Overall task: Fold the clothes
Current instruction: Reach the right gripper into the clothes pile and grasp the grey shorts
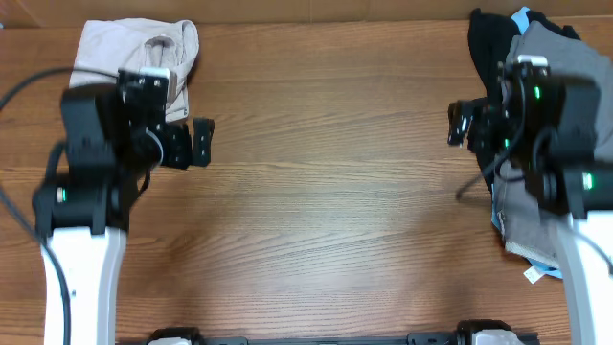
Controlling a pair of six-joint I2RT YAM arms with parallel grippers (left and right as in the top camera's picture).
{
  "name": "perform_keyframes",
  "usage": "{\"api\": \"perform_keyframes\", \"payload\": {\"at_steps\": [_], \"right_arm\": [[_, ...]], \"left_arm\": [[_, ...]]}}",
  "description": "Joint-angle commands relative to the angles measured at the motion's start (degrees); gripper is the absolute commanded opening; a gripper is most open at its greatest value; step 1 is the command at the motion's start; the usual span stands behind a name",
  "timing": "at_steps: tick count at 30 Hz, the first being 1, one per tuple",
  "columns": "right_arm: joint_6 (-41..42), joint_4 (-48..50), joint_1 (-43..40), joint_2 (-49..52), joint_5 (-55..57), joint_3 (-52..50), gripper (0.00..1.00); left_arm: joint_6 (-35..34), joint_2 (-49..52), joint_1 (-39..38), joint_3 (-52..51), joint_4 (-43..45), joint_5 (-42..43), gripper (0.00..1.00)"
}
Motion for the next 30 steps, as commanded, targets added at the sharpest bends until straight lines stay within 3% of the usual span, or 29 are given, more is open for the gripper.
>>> {"api": "perform_keyframes", "payload": {"at_steps": [1, 6, 12, 18, 30], "right_arm": [[-1.2, -2.0, -2.8, 7.5, 0.5, 5.8, 1.00], [0.7, -1.5, -9.1, 12.7, -2.2, 5.8, 1.00], [11.2, 2.4, -24.2, 17.6, -2.2, 5.7, 1.00], [12.7, 3.8, -38.2, 24.4, -2.2, 5.7, 1.00], [-4.5, 6.9, -48.5, 37.7, -6.4, 5.4, 0.93]], "left_arm": [[1.6, 6.6, 0.2, 6.5, -2.3, 0.9, 1.00], [1.5, 11.7, 0.2, 6.7, -0.6, 0.9, 1.00], [1.5, 16.5, 0.2, 6.7, 1.3, 6.3, 1.00], [1.5, 18.6, 0.2, 6.7, 1.9, 7.3, 1.00], [2.7, 18.9, -0.2, 6.7, 1.8, 7.3, 1.00]]}}
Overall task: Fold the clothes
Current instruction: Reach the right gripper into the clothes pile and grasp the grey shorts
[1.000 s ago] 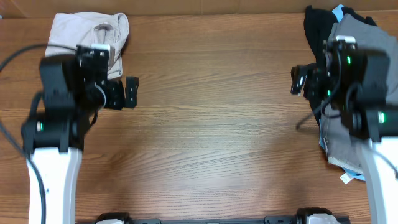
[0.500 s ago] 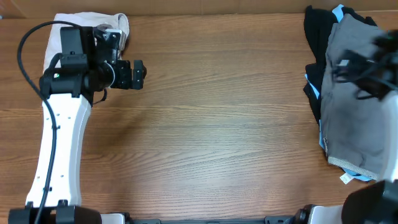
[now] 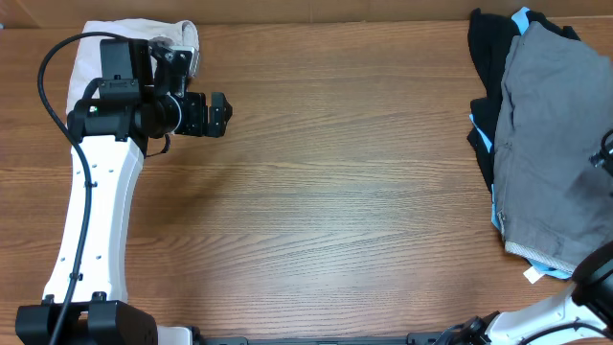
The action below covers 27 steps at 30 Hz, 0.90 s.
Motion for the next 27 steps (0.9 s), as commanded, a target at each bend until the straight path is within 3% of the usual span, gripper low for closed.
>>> {"api": "perform_keyframes", "payload": {"at_steps": [1, 11, 17, 23, 25, 27], "right_arm": [[-6.5, 0.7, -0.9, 1.7, -1.8, 1.0, 0.91], [-8.1, 2.0, -5.3, 6.1, -1.4, 1.0, 0.83], [-8.3, 2.6, -5.7, 6.9, -2.3, 0.9, 0.55], [-9.6, 2.9, -5.7, 7.0, -2.8, -0.5, 0.40], [-9.6, 2.8, -5.7, 7.0, -2.8, -0.5, 0.28], [-9.5, 2.8, -5.7, 7.0, -2.8, -0.5, 0.09]], "left_arm": [[1.6, 0.4, -0.2, 1.5, 0.3, 1.0, 1.00], [1.6, 0.4, -0.2, 1.5, 0.3, 1.0, 1.00], [1.6, 0.4, -0.2, 1.5, 0.4, 1.0, 1.00], [1.6, 0.4, -0.2, 1.5, 0.3, -0.1, 0.97], [1.6, 0.4, -0.2, 1.5, 0.3, -0.7, 0.97], [1.6, 0.4, -0.2, 1.5, 0.3, -1.4, 0.96]]}}
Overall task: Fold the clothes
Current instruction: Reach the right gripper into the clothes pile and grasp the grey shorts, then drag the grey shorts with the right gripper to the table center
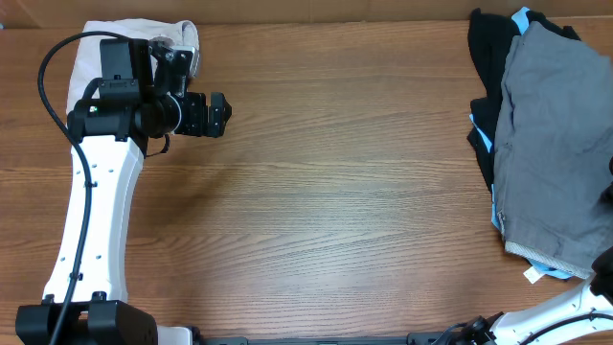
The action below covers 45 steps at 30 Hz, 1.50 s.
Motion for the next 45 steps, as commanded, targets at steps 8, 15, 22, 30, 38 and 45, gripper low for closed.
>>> {"api": "perform_keyframes", "payload": {"at_steps": [8, 15, 22, 30, 38, 45], "right_arm": [[2.2, -2.8, 0.2, -0.9, -10.0, 2.7, 0.04], [2.9, -8.8, 4.3, -5.9, -25.2, 9.5, 0.04], [2.5, -17.0, 18.5, -10.3, -26.5, 12.0, 0.04], [2.9, -19.5, 39.4, -10.5, -27.1, 12.0, 0.04], [10.1, -11.6, 62.8, -10.5, -24.4, 12.0, 0.04], [13.3, -7.9, 76.0, -10.1, -17.5, 11.8, 0.04]], "left_arm": [[1.2, 0.4, -0.2, 1.5, 0.5, -1.0, 0.60], [-1.0, 0.4, -0.2, 1.7, 2.7, -1.0, 0.59], [-2.4, 0.3, -0.1, 1.7, 2.8, -0.8, 0.61], [-2.3, 0.0, 0.3, 4.4, 2.7, -1.2, 0.76], [-2.3, 0.0, 3.6, 8.3, 2.2, -1.2, 0.81], [-2.1, 0.0, 5.9, 8.3, 1.5, -1.2, 0.82]]}}
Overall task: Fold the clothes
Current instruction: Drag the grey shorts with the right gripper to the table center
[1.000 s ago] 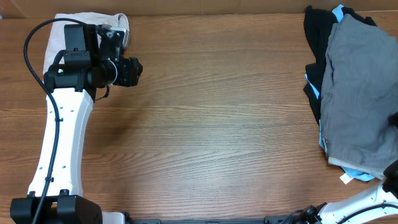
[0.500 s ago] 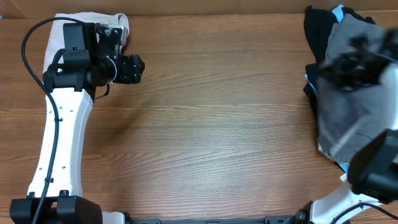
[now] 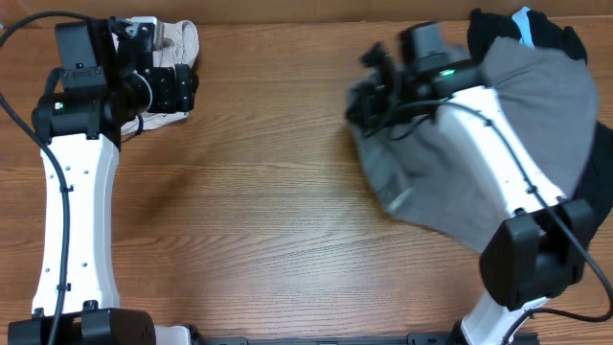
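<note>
A grey garment [image 3: 536, 125] is stretched from the right-hand pile out toward the table's middle. Its left end is bunched up at my right gripper [image 3: 369, 96], which is shut on it. The image is blurred around that grip. A black garment with blue trim [image 3: 488, 34] lies under the grey one at the top right. A folded beige garment [image 3: 179, 40] sits at the top left corner. My left gripper [image 3: 187, 88] hovers at the beige garment's front edge. Its fingers look apart and hold nothing.
The wooden table [image 3: 287, 240] spans the view. The left arm's white link runs up the left side from the front edge. The right arm's white link crosses over the grey garment from the front right.
The right arm was barely in view at the right edge and the grey garment lay on the pile. Now the right gripper holds the garment's left end near the table's middle. The left gripper has moved up-left.
At first both grippers hung near their sides, the left by the beige garment, the right over the pile. Then the right arm was almost out of view while the left stayed out beside the beige garment. Now the right gripper has the grey garment pulled leftward.
</note>
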Controlling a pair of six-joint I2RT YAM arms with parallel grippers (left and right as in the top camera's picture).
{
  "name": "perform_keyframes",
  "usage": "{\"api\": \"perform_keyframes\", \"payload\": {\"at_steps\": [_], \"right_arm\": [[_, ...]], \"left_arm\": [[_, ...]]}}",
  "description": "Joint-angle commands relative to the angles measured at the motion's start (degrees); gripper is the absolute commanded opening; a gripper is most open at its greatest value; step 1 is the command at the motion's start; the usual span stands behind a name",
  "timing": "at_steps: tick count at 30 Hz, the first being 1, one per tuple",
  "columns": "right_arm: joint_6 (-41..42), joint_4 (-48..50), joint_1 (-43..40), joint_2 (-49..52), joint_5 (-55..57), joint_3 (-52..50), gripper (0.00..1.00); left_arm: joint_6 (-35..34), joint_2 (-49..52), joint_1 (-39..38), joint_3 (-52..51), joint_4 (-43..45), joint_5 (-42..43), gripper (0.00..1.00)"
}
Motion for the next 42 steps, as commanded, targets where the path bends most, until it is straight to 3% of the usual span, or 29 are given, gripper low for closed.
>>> {"api": "perform_keyframes", "payload": {"at_steps": [1, 13, 33, 37, 39, 42], "right_arm": [[3.4, 1.7, 6.1, -1.2, 3.3, 1.0, 0.04], [9.1, 9.1, 16.4, -0.8, 5.5, 0.9, 0.04], [13.2, 16.8, 26.1, 4.4, 2.5, 0.9, 0.04], [14.4, 16.4, 28.3, 4.4, 2.4, 0.9, 0.14], [14.6, 15.6, 29.8, 4.4, 2.4, 0.9, 0.29], [14.5, 14.7, 31.1, 4.4, 2.5, 0.9, 0.43]], "left_arm": [[-0.1, 0.0, 1.0, 1.5, -0.2, -0.2, 0.82], [0.3, 0.0, 1.0, 1.5, -0.2, -0.2, 0.83], [1.8, 0.1, 1.0, 1.5, -0.2, -1.5, 0.87], [1.8, 0.1, 1.0, 1.5, -0.2, -2.9, 0.88], [1.8, 0.1, 1.0, 1.5, -0.1, -3.2, 0.89], [2.1, 0.1, 1.0, 1.5, -0.1, -3.2, 0.89]]}}
